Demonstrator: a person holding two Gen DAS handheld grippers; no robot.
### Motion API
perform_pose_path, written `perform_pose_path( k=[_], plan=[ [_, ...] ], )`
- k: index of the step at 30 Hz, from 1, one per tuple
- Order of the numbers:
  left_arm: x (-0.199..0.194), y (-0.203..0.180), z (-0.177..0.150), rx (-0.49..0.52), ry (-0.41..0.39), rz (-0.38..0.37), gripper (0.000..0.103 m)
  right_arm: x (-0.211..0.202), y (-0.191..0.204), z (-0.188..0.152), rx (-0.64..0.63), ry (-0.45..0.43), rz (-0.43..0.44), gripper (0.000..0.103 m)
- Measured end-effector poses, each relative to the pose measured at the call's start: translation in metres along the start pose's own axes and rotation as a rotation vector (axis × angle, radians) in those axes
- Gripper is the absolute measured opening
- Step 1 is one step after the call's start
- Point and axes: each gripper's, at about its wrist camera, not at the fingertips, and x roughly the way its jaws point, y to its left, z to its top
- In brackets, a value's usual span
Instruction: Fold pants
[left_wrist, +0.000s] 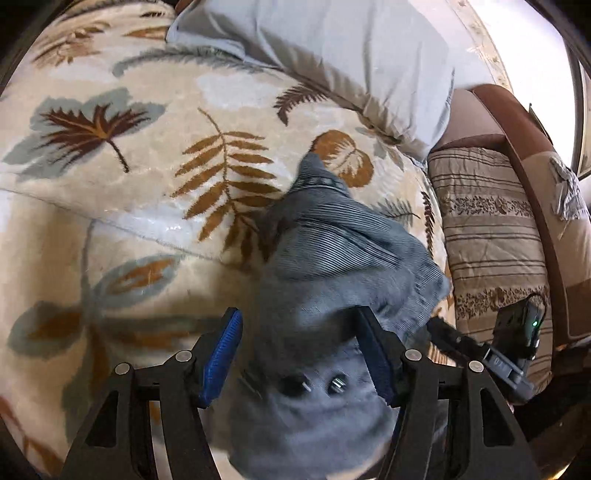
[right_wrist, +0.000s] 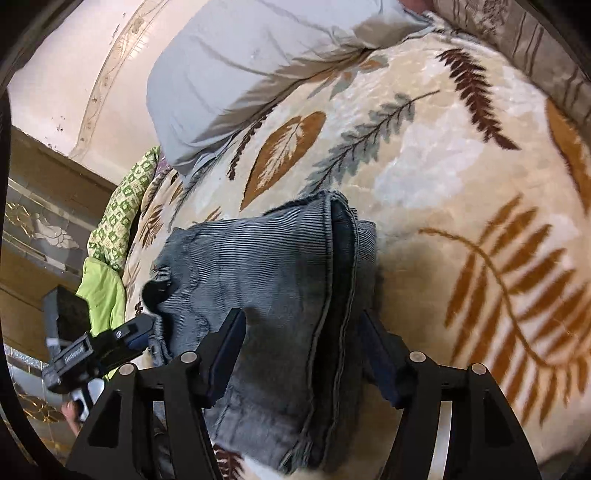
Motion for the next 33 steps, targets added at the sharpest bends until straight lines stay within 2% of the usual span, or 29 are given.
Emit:
perform_pose_path(
  k=[3, 5, 7, 11, 13, 20, 27, 33],
  plan=[
    [0.026, 0.022, -0.003, -0.069, 0.025, -0.068, 0.06, 0.022, -0.016, -0.006, 0.033, 0.051, 0.021, 0.064],
    [0.037, 0.032, -0.001, -0.116, 0.044, -0.109, 0.06, 0.022, -0.016, -0.005, 0.02, 0.052, 0.025, 0.062],
    [0.044, 0.032, 0.004, -0.108, 0.042, -0.115, 0.059, 0.023, -0.012, -0.002, 0.0, 0.041, 0.03, 0.055],
    [0.057, 0.028, 0.007, -0.062, 0.034, -0.075, 0.045, 0.035, -0.008, 0.0, -0.025, 0.054, 0.004, 0.045],
    [0.058, 0.028, 0.008, -0.057, 0.029, -0.083, 0.04, 0.036, -0.004, 0.0, -0.052, 0.043, -0.014, 0.04],
    [0.036, 0.004, -0.013, 0.014, -0.018, -0.057, 0.026, 0.024, 0.007, -0.011, -0.084, -0.004, -0.037, 0.021],
    [-0.007, 0.01, -0.075, -0.004, -0.071, -0.04, 0.023, -0.01, 0.026, -0.055, -0.115, -0.049, -0.021, 0.018],
    [-0.027, 0.003, -0.096, 0.023, -0.098, -0.003, 0.024, -0.018, 0.031, -0.077, -0.126, -0.059, -0.019, 0.018]
  ],
)
